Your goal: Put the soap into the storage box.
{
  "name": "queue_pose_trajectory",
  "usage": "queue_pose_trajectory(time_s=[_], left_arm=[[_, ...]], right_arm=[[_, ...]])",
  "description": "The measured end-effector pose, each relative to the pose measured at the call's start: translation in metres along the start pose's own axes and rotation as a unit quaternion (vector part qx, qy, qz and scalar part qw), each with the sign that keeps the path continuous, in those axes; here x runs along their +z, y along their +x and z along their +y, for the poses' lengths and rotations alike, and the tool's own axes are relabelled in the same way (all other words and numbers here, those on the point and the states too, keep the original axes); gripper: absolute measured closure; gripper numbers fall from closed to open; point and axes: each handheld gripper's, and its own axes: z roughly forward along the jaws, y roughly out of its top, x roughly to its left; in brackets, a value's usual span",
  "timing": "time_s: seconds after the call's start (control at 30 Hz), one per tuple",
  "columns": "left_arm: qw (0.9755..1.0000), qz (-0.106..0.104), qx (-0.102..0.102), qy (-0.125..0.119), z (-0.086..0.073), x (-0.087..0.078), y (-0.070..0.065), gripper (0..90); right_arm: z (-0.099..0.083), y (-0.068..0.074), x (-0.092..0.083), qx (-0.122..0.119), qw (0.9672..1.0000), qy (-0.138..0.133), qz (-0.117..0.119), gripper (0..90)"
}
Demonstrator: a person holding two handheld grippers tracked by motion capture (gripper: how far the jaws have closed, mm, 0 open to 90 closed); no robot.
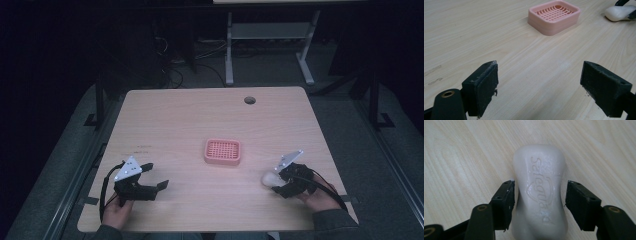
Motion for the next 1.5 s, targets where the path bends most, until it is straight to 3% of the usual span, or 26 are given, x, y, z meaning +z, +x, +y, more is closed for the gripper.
queue_pose_trajectory(time_s=[0.13,0.57,0.97,1.23,1.37,1.5], left_arm=[[1.0,0.001,-0.003,-0.003,0.0,0.0,0.001,14.4],[1.0,0.0,-0.005,-0.008,0.0,0.0,0.0,14.4],[1.0,0.002,-0.005,-0.008,0.001,-0.002,0.001,14.5],[0.9999,0.002,-0.006,-0.012,0.001,-0.003,0.001,14.4],[0.9999,0.002,-0.006,-0.011,0.001,-0.003,0.001,14.4],[0.9999,0.003,-0.007,-0.012,0.001,-0.003,0.001,14.5]], right_arm=[[0.002,-0.002,0.005,-0.009,0.9999,0.011,0.006,45.4],[0.003,-0.005,0.01,0.004,0.9997,0.01,0.022,47.3],[0.011,-0.001,0.009,-0.029,0.9991,0.029,0.008,48.5],[0.017,0.002,0.004,-0.041,0.9988,0.024,0.015,48.6],[0.018,0.001,0.01,-0.051,0.9974,0.051,0.008,48.8],[0.016,0.0,0.01,-0.045,0.9978,0.044,0.02,48.8]])
